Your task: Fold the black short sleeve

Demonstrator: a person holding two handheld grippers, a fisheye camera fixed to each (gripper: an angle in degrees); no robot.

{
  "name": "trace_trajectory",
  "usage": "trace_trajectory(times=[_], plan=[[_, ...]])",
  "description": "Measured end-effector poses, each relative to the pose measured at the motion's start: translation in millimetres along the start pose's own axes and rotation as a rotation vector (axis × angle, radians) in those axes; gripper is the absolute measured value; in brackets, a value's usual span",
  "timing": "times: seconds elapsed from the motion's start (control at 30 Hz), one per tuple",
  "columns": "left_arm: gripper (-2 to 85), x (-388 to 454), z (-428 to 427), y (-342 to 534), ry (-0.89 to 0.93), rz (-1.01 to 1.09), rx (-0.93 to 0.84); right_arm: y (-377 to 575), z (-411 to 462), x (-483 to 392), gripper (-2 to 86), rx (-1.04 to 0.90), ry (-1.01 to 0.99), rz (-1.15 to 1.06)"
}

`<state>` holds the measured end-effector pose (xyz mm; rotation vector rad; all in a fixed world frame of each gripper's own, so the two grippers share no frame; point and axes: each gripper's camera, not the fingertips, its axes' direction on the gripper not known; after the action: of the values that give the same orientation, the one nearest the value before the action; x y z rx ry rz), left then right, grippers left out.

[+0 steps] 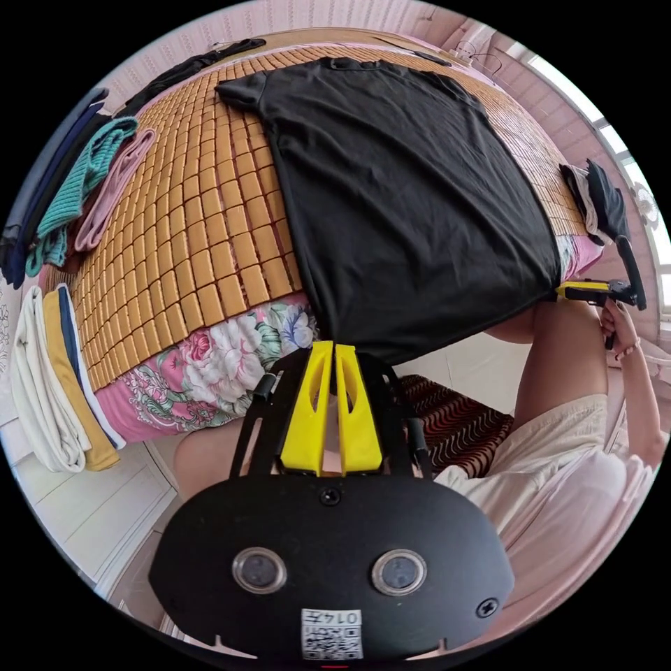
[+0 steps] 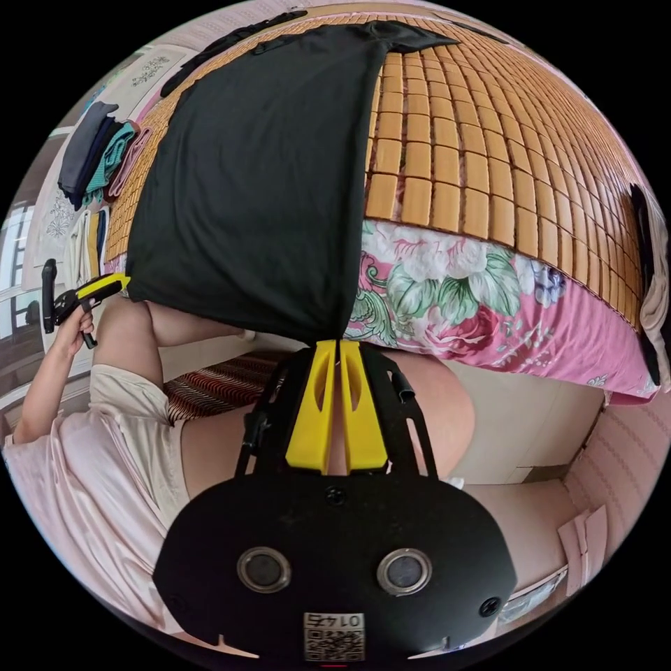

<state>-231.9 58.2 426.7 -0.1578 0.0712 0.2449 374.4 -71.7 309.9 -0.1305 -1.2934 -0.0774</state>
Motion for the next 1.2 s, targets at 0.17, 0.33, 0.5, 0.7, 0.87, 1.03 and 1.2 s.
trace_trajectory(times=[0.17, 0.33, 0.5, 0.7, 0.87, 1.03, 1.2], plan=[[-0.9, -10, -1, 0, 0.035, -0.027, 0.011, 11, -2, 10, 0.0, 0.022, -0.029, 0.034], [-0.9, -16, 16, -3, 0.048, -0.070, -0.030, 15, 4, 10, 0.0, -0.020, -0.026, 0.030], [0.1, -16, 27, -7, 0.095, -0.094, -0.011, 21, 1, 10, 1.3, -0.011, 0.033, 0.044], [5.7, -17, 12, -2, 0.138, -0.055, 0.054, 39, -26, 30, 6.9, 0.103, 0.024, 0.079], [5.1, 6, -26, -47, 0.071, 0.112, 0.146, 39, -60, 62, 7.3, 0.353, -0.056, 0.133], [4.8, 69, -45, -162, 0.057, 0.319, 0.223, 1, -84, 95, 7.1, 0.558, -0.131, 0.148], [1.0, 174, -44, -297, -0.014, 0.545, 0.346, -46, -99, 126, 5.9, 0.690, -0.217, 0.159]])
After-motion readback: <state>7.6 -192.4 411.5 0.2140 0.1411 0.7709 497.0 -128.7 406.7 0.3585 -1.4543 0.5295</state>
